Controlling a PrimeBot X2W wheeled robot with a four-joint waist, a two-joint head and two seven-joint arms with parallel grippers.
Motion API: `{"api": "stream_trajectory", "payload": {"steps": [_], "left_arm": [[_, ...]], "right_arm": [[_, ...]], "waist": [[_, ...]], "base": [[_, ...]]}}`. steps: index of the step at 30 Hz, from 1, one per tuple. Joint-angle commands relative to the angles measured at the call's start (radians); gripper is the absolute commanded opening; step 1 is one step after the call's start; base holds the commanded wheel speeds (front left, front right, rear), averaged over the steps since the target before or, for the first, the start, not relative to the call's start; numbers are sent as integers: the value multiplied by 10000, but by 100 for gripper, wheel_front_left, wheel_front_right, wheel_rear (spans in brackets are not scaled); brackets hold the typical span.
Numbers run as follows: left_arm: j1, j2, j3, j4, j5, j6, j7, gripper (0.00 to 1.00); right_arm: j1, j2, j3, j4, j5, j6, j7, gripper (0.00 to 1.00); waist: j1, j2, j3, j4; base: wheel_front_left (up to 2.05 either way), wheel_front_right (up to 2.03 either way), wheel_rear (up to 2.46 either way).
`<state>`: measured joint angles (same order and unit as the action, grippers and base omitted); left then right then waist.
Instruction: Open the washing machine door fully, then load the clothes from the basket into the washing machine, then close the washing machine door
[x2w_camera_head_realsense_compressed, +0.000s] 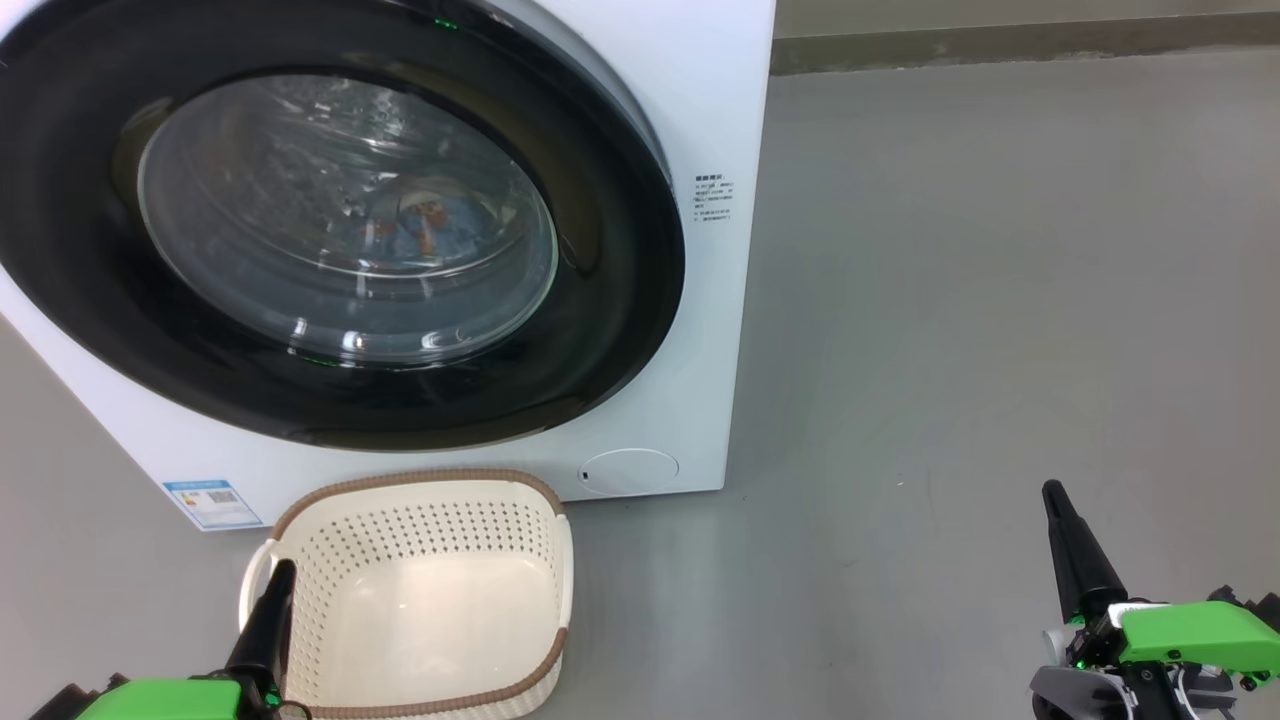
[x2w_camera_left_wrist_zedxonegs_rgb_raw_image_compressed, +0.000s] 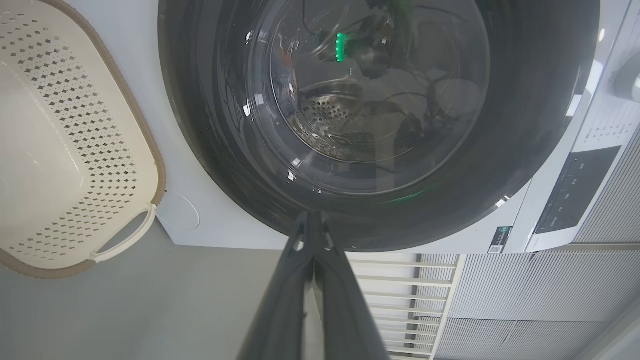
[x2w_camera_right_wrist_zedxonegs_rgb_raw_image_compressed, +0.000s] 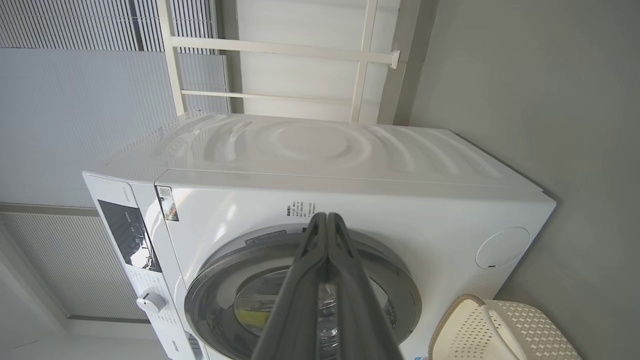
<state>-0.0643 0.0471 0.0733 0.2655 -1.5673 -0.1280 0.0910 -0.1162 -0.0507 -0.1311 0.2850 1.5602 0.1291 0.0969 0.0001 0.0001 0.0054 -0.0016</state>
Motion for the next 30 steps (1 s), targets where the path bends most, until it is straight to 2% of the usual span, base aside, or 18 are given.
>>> {"api": "stream_trajectory", "payload": {"steps": [1,30], "left_arm": [[-450,102,336,-179,-232,-26,102,0],[-473,71,362,-169,-449,-27,187,0]], "right_arm": [[25,-5,179,-335,221,17,104,0],[44,5,158,-371,473,16,172,0]], "waist": [[0,-1,-11,6],[0,-1,-37,16]], "base": [[0,0,0],[0,0,0]]}}
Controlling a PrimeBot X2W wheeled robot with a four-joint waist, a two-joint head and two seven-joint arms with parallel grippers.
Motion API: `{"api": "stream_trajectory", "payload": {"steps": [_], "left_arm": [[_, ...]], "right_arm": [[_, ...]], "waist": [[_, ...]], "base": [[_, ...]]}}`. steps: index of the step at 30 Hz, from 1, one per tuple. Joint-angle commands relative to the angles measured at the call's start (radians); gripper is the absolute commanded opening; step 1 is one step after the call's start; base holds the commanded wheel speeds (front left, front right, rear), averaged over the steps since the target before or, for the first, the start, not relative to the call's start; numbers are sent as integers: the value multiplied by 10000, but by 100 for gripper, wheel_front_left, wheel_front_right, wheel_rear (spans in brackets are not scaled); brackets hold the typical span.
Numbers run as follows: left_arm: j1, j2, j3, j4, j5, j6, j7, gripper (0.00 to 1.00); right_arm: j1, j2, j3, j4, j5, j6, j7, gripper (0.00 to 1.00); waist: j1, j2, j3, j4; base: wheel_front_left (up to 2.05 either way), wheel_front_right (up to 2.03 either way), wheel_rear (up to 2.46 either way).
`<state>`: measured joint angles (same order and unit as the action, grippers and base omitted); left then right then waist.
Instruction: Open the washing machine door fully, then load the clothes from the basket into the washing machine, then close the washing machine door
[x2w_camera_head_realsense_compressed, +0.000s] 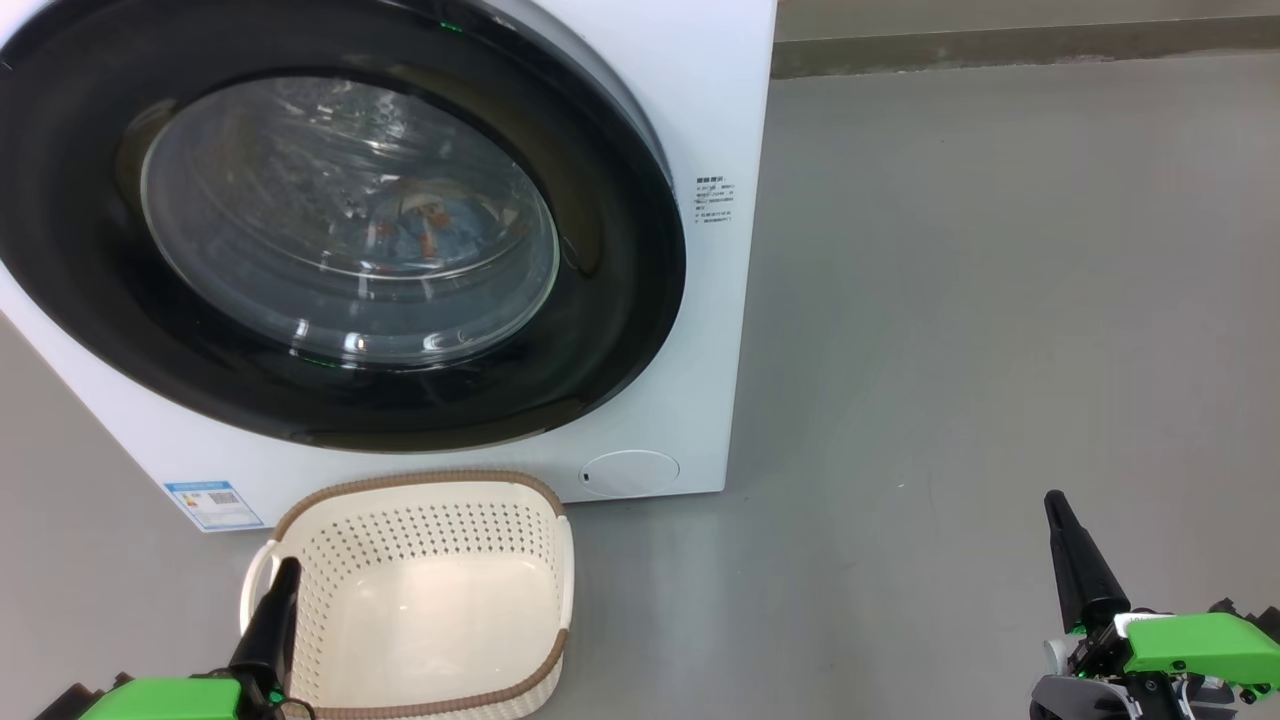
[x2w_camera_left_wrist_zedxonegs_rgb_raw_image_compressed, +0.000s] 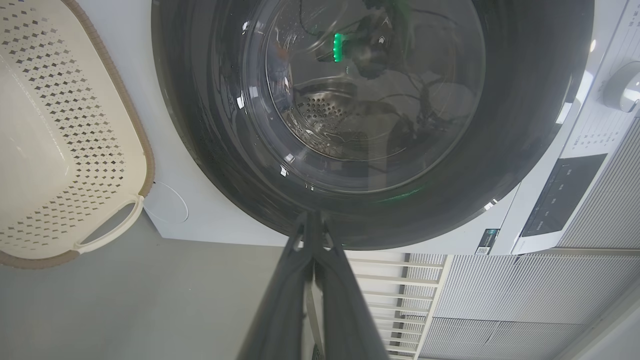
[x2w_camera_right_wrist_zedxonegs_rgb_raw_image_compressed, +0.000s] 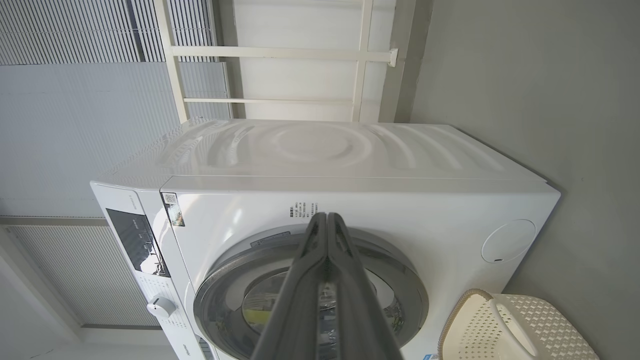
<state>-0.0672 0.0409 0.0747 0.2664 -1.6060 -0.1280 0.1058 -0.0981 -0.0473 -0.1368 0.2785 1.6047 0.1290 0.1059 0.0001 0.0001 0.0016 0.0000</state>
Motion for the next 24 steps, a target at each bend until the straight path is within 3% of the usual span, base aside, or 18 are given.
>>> {"api": "stream_trajectory", "payload": {"steps": [1,24], "left_arm": [[-444,132,349,-179,-61,-27,40,0],[-445,123,362,-180,-50,-27,50,0]], "right_arm": [[-137,-30,216,-306,28,17,82,0],[-137,-30,218,-306,30,17,80,0]], "waist": [[0,-1,0,0],[0,-1,0,0]], "base": [[0,0,0],[0,0,0]]}}
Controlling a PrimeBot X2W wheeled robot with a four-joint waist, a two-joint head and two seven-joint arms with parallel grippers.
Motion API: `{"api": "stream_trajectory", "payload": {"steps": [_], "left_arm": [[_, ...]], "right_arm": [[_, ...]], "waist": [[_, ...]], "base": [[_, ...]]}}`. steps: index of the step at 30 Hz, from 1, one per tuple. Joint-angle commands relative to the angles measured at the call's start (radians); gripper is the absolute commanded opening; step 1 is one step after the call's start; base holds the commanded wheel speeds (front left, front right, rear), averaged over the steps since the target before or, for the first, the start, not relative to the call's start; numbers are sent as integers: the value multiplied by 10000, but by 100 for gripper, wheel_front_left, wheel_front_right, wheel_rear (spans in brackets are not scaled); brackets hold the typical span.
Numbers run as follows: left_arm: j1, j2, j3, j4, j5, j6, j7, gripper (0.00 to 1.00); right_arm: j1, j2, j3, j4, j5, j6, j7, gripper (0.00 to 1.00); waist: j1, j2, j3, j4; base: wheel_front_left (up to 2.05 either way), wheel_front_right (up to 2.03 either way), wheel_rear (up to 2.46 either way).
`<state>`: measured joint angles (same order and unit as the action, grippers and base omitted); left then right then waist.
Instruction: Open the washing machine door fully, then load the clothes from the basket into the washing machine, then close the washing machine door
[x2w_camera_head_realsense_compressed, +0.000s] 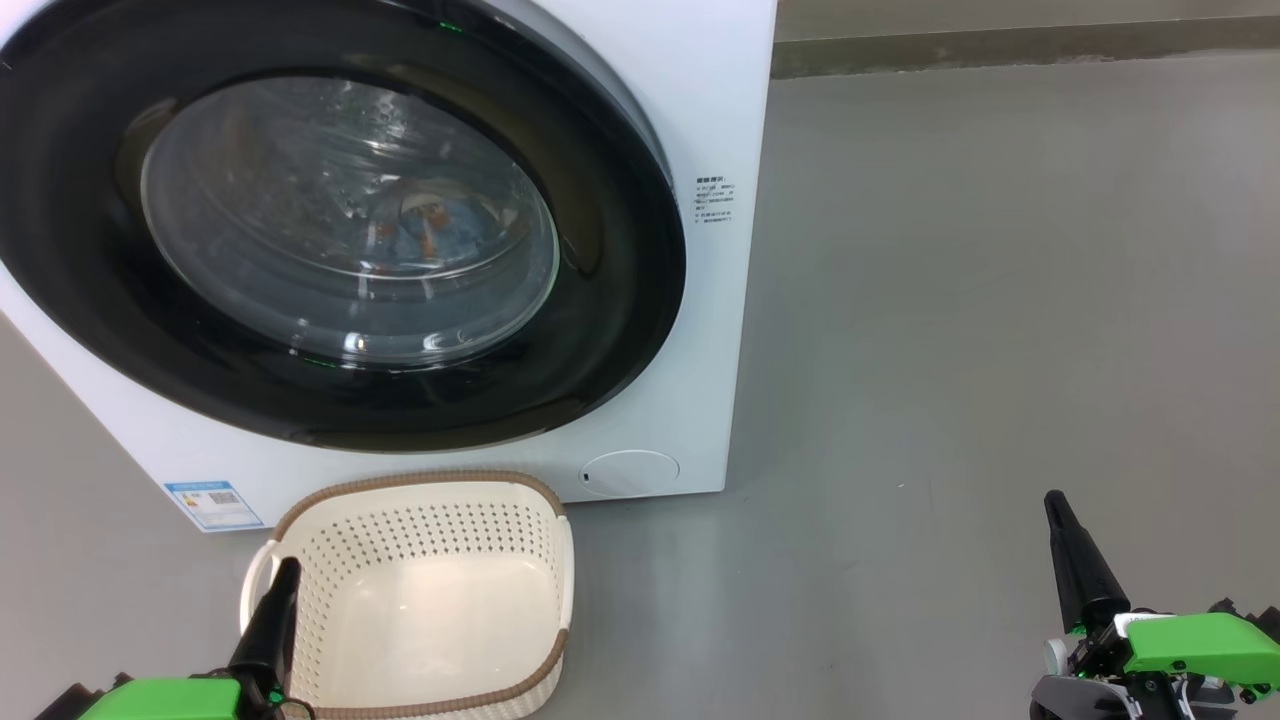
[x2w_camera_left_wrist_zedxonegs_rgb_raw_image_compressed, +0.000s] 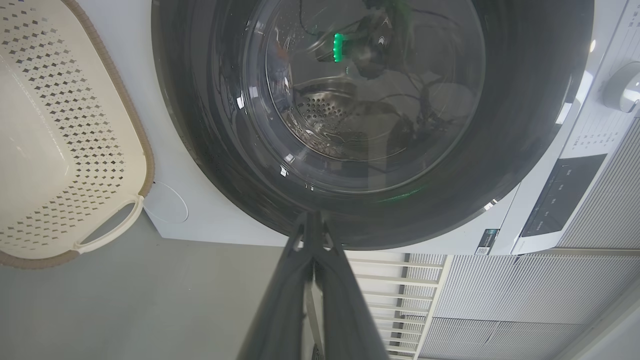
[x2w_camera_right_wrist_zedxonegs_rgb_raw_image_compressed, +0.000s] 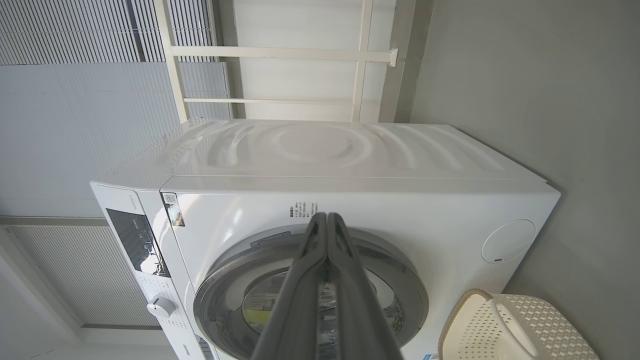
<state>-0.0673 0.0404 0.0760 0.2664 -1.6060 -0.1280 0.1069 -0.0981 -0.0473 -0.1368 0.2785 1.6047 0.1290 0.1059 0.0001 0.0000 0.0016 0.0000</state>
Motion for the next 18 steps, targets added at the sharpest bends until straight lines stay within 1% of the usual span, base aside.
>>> {"api": "stream_trajectory", "payload": {"steps": [1,18], "left_arm": [[-444,129,349,-180,-50,-27,39,0],[-444,123,357,-180,-43,-27,45,0]], "right_arm": [[-137,-30,218,-306,30,17,80,0],[-137,-30,220,-306,31,17,79,0]], "waist": [[0,0,0,0],[0,0,0,0]], "base": [[0,0,0],[0,0,0]]}}
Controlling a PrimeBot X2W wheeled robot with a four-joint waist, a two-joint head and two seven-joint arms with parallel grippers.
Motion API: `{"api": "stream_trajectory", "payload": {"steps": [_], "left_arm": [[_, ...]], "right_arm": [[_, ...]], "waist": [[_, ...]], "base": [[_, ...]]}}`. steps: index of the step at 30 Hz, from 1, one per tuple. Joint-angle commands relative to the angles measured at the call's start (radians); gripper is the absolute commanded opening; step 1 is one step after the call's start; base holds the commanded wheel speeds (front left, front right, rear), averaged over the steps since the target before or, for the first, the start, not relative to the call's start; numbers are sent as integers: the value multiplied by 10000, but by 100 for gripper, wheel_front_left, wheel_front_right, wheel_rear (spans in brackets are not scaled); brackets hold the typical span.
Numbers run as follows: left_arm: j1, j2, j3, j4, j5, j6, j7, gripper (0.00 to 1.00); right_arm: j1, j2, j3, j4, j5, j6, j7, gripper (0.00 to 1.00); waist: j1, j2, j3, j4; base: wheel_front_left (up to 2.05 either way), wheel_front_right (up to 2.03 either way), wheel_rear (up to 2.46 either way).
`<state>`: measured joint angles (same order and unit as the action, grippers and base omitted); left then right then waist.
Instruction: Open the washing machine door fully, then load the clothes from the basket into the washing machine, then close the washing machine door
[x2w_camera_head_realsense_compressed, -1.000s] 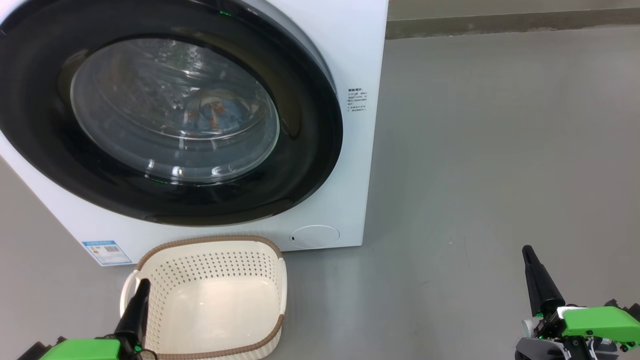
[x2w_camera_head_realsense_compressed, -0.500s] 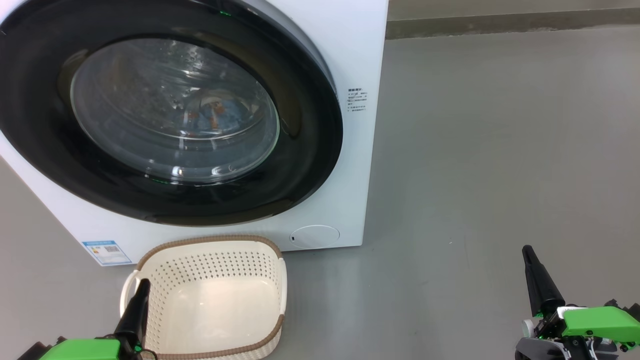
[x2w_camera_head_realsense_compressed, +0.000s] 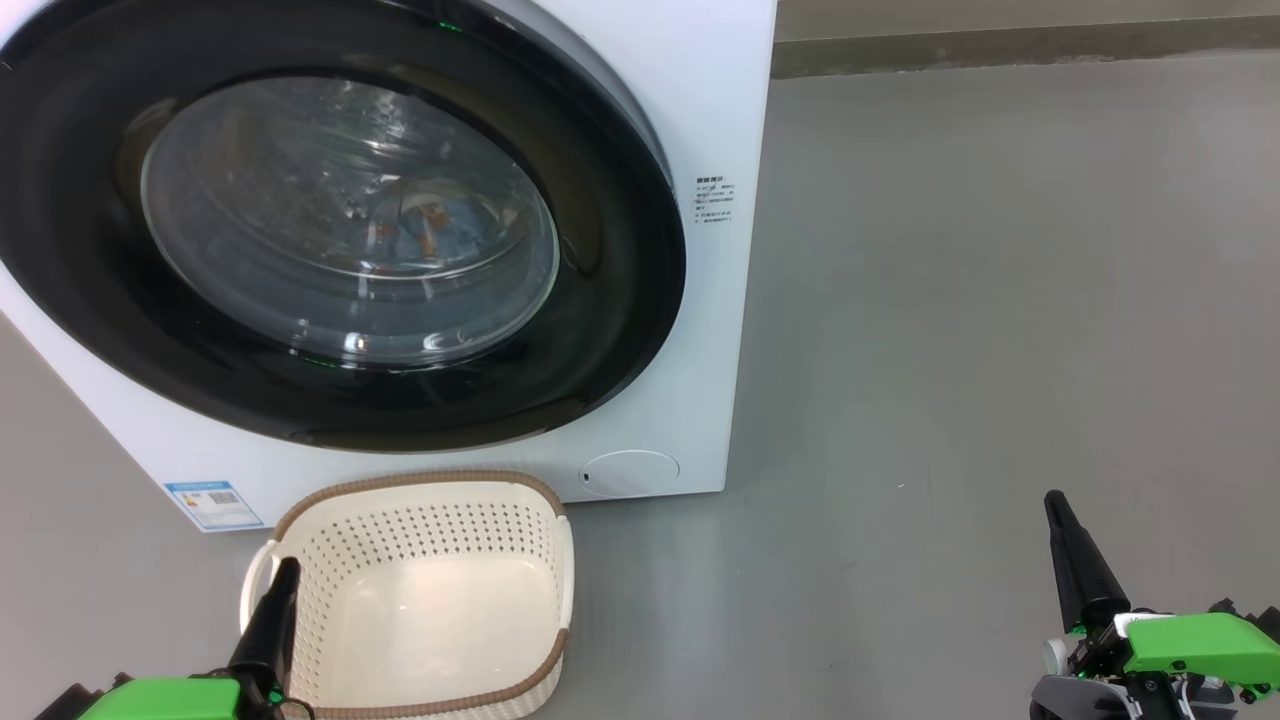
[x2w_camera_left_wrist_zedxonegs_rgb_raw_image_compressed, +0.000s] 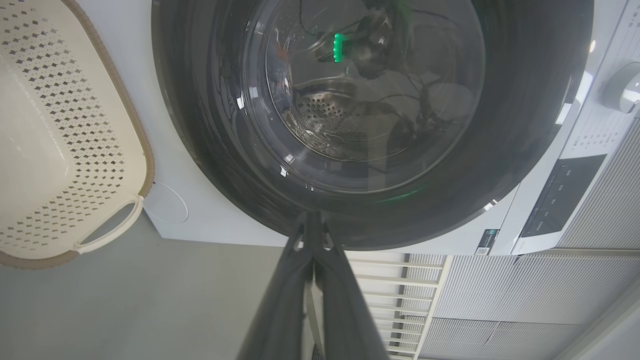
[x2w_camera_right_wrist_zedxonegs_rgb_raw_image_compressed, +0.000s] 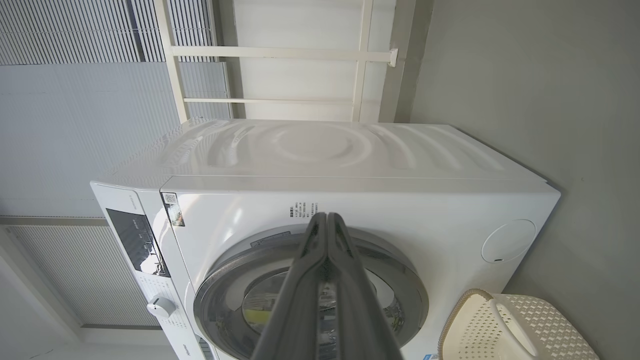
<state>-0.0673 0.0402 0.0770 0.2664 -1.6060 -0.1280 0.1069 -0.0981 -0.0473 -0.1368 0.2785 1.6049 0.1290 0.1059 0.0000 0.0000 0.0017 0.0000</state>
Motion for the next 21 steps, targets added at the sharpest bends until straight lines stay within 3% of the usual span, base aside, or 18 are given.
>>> {"api": "stream_trajectory", "payload": {"steps": [1,21], "left_arm": [[-444,125,348,-180,-43,-27,46,0],[-445,120,355,-181,-37,-27,51,0]], "right_arm": [[-137,-30,220,-306,29,17,79,0],[-137,-30,221,-306,30,17,79,0]], "waist": [[0,0,0,0],[0,0,0,0]], "base": [[0,0,0],[0,0,0]]}}
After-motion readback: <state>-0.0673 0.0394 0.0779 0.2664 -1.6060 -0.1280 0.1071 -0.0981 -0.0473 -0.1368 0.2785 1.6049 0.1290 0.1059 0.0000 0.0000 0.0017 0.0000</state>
